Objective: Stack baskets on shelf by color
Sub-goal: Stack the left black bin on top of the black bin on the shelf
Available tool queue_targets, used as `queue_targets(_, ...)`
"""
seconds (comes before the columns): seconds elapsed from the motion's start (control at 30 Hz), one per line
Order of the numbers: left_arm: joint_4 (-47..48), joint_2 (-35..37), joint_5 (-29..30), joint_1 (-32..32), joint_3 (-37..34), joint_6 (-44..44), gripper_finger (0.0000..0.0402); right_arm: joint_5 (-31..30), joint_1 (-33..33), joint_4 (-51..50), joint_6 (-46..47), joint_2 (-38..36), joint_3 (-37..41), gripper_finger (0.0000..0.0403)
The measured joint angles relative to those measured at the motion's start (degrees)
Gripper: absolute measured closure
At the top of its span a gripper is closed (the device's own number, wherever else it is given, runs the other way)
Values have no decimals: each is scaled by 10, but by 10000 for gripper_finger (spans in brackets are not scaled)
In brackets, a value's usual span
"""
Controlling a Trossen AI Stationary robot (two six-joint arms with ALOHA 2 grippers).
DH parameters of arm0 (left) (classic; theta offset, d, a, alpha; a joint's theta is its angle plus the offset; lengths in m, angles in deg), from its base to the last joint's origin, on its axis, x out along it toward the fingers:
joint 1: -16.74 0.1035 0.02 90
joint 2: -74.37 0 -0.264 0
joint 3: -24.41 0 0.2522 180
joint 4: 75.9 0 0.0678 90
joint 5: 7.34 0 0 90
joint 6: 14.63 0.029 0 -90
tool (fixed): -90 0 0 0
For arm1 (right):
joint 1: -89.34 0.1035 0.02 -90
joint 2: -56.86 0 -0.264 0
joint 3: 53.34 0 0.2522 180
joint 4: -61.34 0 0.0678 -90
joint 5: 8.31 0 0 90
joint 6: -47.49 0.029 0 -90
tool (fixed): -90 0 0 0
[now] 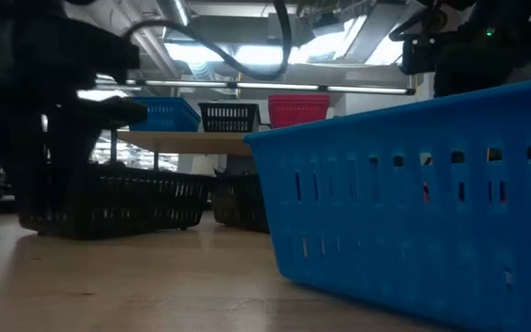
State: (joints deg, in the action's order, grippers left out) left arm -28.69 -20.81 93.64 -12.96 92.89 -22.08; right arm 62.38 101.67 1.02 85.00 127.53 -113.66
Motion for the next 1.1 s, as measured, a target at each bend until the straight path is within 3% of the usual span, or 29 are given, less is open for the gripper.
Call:
queue_targets(0.07, -1, -3, 1, 2, 0, -8, 330, 11, 0, 11, 8, 0, 1, 321)
queue_targets(0.2, 72, 15, -26, -1, 26, -17, 390, 14, 0, 26, 27, 0, 1, 321)
queue_targets(0.37, 185, 64, -24, -21, 111, -45, 400, 13, 0, 43, 28, 0, 1, 321)
queue_targets(0.53, 255, 136, 127, -11, 227, 27, 401, -4, 0, 79, 25, 0, 1, 321)
queue_targets(0.63, 263, 170, 237, 30, 288, 96, 401, -6, 0, 104, 24, 0, 1, 321)
queue_targets(0.7, 259, 192, 266, 75, 328, 142, 401, -5, 0, 112, 22, 0, 1, 321)
queue_targets(0.8, 251, 207, 231, 182, 376, 184, 401, -6, 0, 119, 9, 0, 1, 321)
queue_targets(1.0, 231, 177, 22, 417, 424, 274, 401, -7, 0, 128, -4, 0, 1, 321)
queue_targets(1.1, 238, 137, -39, 501, 422, 302, 401, -7, 0, 128, -3, 0, 1, 321)
